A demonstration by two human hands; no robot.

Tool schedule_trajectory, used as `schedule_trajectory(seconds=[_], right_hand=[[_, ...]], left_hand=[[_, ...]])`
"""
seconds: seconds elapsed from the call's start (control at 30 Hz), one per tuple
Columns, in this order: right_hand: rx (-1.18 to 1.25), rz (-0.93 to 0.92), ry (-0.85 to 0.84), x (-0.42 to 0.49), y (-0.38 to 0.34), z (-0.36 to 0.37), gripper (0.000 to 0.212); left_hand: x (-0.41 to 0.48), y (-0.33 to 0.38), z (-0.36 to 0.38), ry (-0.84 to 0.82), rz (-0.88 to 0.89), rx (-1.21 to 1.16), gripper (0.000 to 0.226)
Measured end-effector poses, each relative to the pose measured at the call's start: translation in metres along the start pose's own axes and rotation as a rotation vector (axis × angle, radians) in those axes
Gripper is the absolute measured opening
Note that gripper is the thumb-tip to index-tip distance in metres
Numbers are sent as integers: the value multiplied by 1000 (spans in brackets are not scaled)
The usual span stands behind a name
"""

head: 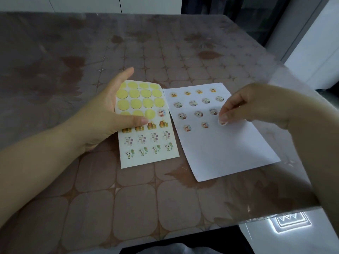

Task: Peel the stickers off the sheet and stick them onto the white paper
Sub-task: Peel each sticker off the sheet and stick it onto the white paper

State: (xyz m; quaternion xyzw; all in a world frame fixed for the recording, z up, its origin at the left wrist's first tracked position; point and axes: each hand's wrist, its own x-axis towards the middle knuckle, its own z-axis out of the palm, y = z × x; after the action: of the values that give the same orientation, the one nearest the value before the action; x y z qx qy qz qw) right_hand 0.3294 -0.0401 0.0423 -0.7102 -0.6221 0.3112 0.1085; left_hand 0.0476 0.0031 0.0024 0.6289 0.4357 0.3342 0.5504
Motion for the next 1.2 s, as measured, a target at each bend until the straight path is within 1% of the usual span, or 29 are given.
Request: schedule_trajectory(seconds=[0.2,0.3,0.4,0.43,0.53,0.57,0.63,0.7,0.77,0.87,0.93,1.03,1.07,1.2], right_hand=[[80,48,28,7,6,6,8],[96,30,57,5,5,9,5],[73,-10,78,6,7,11,9],[76,-13,84,7,8,11,13],[119,36,91,12,13,9,42],[123,44,97,12,14,8,46],[128,-12,116,9,8,7,39],[115,-138,131,4,-8,8,30],[59,-266,105,-1,-33,15,24],[23,-358,57,2,-62,32,18],[107,-386,81,9,-68,45,18],[388,-378,117,15,-65,58,19],[446,-375,120,15,-64,60,19],[537,-420,161,15,-59,66,20]], left_hand=[[0,1,0,-16,-2,6,105],[-1,1,0,-18,9,10,105],[-1,1,1,-16,18,-5,104],[-1,1,1,-16,21,-5,104],[-1,1,1,-21,32,2,104],[-1,0,1,-23,35,1,104],[-2,0,1,-27,47,-1,103],[-2,0,1,-33,60,-13,102],[-1,-1,1,-37,69,-25,101],[0,-1,0,-25,89,-36,100],[1,-2,-1,-19,89,-71,98],[2,-4,-3,-27,94,-96,97],[3,-5,-3,-34,101,-101,96],[4,-6,-2,-57,108,-140,94]])
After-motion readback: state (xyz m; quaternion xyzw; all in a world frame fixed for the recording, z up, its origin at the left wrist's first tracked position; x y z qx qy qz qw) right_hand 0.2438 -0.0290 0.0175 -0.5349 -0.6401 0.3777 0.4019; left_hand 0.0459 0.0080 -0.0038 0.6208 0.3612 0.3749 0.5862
